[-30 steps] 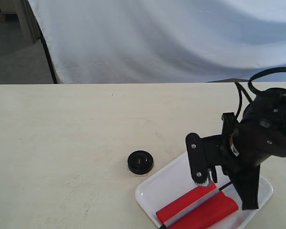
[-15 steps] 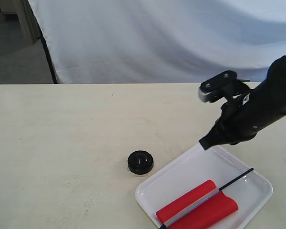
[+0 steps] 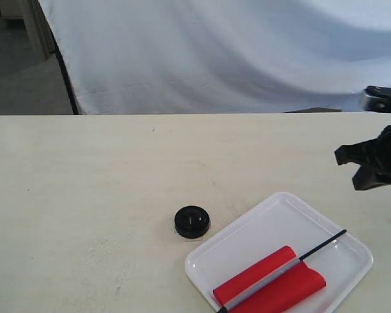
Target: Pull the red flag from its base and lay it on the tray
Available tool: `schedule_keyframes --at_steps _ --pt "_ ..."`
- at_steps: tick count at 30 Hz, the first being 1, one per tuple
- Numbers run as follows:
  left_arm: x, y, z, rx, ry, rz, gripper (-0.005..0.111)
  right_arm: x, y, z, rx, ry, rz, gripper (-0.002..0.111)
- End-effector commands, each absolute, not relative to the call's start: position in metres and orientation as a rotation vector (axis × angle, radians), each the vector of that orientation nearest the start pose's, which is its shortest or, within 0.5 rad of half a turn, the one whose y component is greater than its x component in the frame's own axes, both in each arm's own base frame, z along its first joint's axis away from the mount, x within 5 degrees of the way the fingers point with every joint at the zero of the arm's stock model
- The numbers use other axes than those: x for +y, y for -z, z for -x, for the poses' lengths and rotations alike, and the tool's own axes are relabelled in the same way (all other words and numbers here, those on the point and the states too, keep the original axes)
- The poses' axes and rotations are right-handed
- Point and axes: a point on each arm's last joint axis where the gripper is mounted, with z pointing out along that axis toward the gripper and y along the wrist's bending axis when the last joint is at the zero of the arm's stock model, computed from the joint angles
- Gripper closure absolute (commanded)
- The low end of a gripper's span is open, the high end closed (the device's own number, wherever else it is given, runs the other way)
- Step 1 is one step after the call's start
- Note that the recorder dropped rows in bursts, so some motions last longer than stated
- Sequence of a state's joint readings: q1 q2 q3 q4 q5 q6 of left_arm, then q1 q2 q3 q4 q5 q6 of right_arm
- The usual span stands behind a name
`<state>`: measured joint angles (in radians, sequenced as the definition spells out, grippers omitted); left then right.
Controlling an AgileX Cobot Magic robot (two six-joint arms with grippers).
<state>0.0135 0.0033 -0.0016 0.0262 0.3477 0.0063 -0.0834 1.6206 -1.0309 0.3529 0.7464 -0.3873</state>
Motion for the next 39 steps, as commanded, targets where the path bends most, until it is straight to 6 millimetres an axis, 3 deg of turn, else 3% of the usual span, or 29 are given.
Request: schedule_keyframes --at_steps 1,6,14,22,27,33,39 --pt "0.001 -0.182 -0.053 1.827 -0.035 -0.008 0.107 -0.022 -0.217 -0.310 2.810 -0.205 0.013 0.109" --pt "0.001 -0.182 -0.053 1.827 -0.035 -0.008 0.107 -0.029 -0.216 -0.307 2.852 -0.075 -0.057 0.109" --pt "0.001 -0.182 -0.053 1.827 -0.035 -0.008 0.107 0.003 -0.215 -0.306 2.881 -0.044 0.120 0.109" --pt "0.001 -0.182 -0.053 1.827 -0.035 -0.008 0.107 0.001 -0.221 -0.302 2.891 0.016 0.135 0.109" --pt "0.001 -0.182 -0.053 1.827 -0.035 -0.008 0.107 0.001 -0.245 -0.290 2.836 0.011 0.128 0.109" --pt "0.001 -0.182 -0.053 1.827 -0.035 -0.008 0.107 0.002 -0.292 -0.264 2.669 0.015 0.118 0.109" --pt "0.001 -0.182 -0.053 1.827 -0.035 -0.008 0.107 0.001 -0.351 -0.214 2.435 0.026 0.110 0.109"
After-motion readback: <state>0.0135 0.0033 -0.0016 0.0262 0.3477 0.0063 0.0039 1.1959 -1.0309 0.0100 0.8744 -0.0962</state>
